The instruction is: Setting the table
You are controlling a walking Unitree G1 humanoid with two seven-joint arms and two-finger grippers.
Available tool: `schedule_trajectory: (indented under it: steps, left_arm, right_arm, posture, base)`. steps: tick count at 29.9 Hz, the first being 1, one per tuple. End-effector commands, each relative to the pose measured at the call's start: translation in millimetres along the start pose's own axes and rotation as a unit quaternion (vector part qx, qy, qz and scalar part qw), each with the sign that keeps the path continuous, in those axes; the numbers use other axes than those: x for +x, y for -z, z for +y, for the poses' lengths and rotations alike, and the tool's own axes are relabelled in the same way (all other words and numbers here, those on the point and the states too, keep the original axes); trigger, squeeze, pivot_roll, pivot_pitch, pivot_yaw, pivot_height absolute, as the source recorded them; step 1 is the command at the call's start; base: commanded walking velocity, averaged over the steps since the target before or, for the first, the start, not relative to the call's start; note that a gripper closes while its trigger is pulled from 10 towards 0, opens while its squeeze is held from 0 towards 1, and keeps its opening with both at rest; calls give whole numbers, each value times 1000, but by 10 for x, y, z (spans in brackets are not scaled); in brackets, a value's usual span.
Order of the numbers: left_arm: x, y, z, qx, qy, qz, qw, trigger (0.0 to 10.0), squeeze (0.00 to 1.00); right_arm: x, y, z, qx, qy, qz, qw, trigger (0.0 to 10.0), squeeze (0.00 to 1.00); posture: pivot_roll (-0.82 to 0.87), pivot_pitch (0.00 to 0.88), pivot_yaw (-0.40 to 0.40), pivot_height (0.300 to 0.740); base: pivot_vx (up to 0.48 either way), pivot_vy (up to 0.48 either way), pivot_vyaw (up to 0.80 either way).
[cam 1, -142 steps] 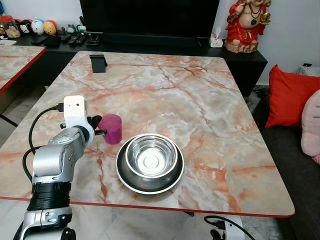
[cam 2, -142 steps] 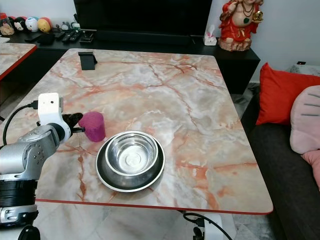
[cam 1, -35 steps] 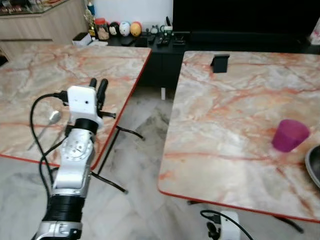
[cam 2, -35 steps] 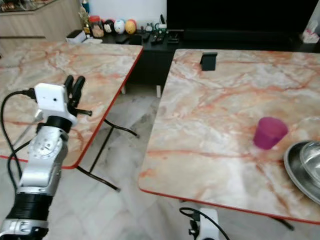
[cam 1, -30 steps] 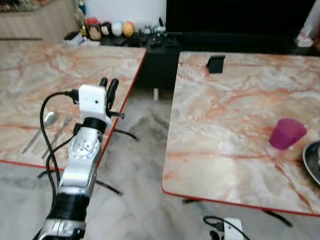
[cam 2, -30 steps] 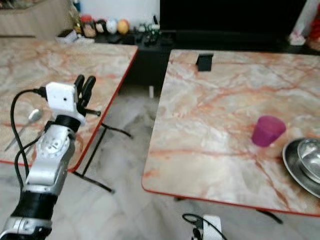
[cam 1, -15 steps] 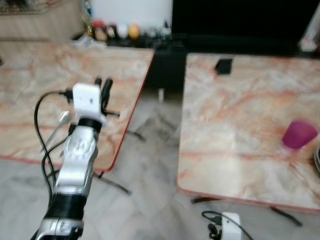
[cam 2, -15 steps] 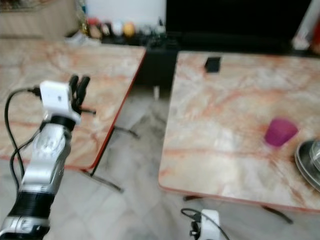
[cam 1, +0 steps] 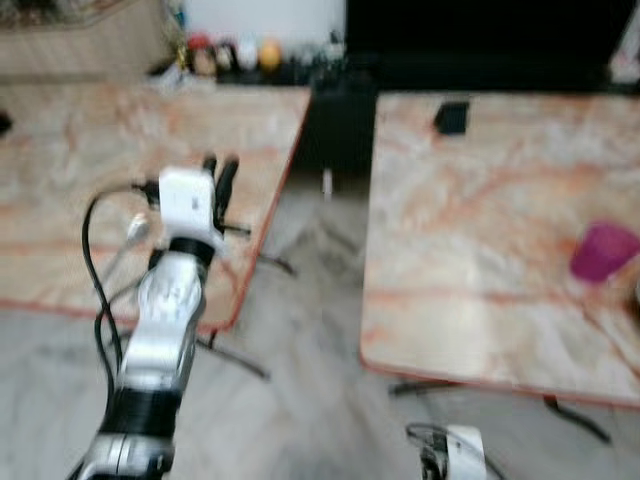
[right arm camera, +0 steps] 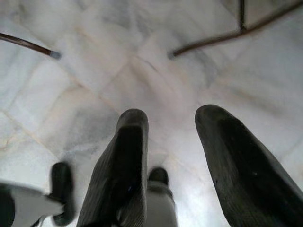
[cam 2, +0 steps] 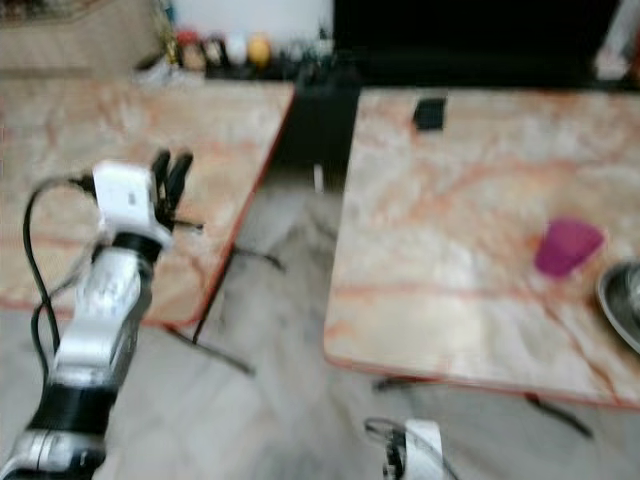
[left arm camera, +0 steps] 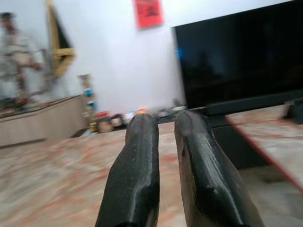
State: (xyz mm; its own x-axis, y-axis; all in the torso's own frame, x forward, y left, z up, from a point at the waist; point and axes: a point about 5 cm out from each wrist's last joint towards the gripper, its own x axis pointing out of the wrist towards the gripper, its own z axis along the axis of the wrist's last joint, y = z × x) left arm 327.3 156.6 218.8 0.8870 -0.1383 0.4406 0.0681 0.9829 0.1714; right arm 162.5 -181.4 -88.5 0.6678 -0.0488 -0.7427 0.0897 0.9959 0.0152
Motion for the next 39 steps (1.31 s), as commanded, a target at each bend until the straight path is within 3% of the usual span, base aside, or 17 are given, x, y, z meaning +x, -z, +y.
schedule_trajectory:
  steps: [1, 23, 32, 37, 39]
  left_arm:
    - [-5, -15, 76, 12, -9, 1, 1000, 10000, 0]
    - [-11, -3, 154, 21, -19, 4, 1000, 10000, 0]
    - [-94, 122, 285, 39, -37, 27, 998, 10000, 0]
    - [-223, 311, 573, 82, -126, 79, 985, 10000, 0]
    - [-365, 477, 781, 109, -188, 132, 967, 10000, 0]
  right_arm:
    - [7, 2, 107, 11, -13, 0, 1000, 10000, 0]
    - [11, 5, 120, 2, -16, 5, 1000, 10000, 0]
    - [19, -10, 164, 3, -19, 5, 1000, 10000, 0]
    - [19, -9, 166, 3, -19, 5, 1000, 10000, 0]
    - [18, -8, 167, 4, -19, 5, 1000, 10000, 0]
  posture:
    - [84, 0, 17, 740]
    - [93, 0, 15, 740]
    - [94, 0, 14, 740]
    - [93, 0, 14, 740]
    - [95, 0, 15, 740]
  base:
    - [0, 480, 0]
    - [0, 480, 133]
    - [0, 480, 0]
    - [0, 279, 0]
    - [0, 0, 0]
